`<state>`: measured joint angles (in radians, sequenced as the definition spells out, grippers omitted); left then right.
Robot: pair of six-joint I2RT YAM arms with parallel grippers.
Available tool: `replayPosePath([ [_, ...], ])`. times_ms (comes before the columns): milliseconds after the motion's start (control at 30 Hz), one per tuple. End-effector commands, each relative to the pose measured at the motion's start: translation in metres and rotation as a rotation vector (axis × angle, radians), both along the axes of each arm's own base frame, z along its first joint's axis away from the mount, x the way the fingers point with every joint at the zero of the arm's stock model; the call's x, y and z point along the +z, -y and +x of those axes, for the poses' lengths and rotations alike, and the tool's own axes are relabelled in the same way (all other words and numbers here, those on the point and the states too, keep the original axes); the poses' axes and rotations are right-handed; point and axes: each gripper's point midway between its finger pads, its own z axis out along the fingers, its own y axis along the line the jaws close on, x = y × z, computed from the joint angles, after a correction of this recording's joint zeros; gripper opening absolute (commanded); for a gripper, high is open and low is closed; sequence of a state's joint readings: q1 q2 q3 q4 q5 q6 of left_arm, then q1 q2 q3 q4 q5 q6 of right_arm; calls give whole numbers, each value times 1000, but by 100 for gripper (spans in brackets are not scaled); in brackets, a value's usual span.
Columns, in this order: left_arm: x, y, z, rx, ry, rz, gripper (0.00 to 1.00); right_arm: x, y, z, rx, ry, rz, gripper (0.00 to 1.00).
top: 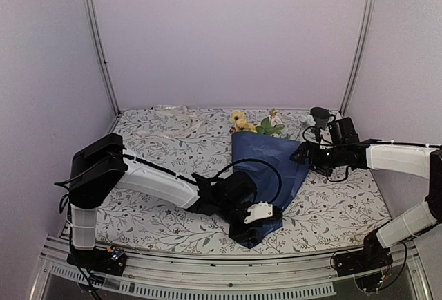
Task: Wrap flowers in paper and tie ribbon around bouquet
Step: Adjust the folded bouquet at the center of the board.
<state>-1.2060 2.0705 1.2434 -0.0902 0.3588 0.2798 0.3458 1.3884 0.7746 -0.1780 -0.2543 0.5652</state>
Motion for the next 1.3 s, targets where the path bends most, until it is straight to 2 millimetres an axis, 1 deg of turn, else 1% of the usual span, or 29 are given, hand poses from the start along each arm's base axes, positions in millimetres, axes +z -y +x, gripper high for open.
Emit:
replayPosePath([
  [0, -18, -10, -4, -4, -48, 58, 54, -37, -8, -51, 21, -187, 140, 99],
  [100, -19, -10, -4, -1, -48, 61, 54, -48, -17, -62, 51, -219, 213, 99],
  [167, -19, -10, -3, 1, -47, 60, 54, -54, -24, -66, 75, -235, 252, 99],
  [300, -19, -10, -2, 5, -41, 61, 54, -72, -35, -74, 92, -281, 268, 100],
  [400, -20, -11, -2, 3, -44, 63, 54, -79, -51, -77, 138, -308, 277, 96],
  [433, -20, -11, -2, 3, -45, 63, 54, -80, -56, -76, 151, -311, 275, 94],
  [500, -21, -11, -2, 3, -43, 64, 54, -84, -60, -74, 155, -315, 265, 89],
  [600, -21, -11, -1, 5, -39, 66, 54, -78, -63, -69, 156, -285, 280, 79],
  [667, -21, -12, 0, 7, -39, 65, 54, -71, -65, -66, 158, -264, 291, 64],
  [700, -20, -12, 0, 8, -38, 63, 54, -69, -66, -65, 160, -256, 296, 52],
  [767, -16, -10, 0, 8, -37, 51, 54, -64, -69, -64, 176, -240, 312, 36],
  [800, -10, -9, 0, 5, -39, 35, 54, -62, -70, -63, 186, -234, 322, 29],
  [900, 24, 1, 0, -3, -24, -62, 55, -54, -76, -59, 214, -212, 337, 10],
  [967, 45, 6, 1, -7, -9, -118, 57, -49, -78, -55, 230, -193, 336, 2],
  [1000, 64, 9, 1, -13, 3, -163, 58, -46, -78, -53, 233, -183, 334, 0],
  [1033, 78, 10, 1, -18, 5, -194, 58, -45, -79, -51, 236, -176, 328, 0],
  [1167, 127, 5, -8, -54, -27, -305, 60, -45, -78, -46, 257, -165, 299, 0],
  [1200, 137, 2, -7, -51, -38, -329, 60, -46, -78, -45, 269, -164, 292, 0],
  [1267, 158, -8, 7, -2, -41, -383, 61, -48, -78, -43, 282, -170, 271, 0],
])
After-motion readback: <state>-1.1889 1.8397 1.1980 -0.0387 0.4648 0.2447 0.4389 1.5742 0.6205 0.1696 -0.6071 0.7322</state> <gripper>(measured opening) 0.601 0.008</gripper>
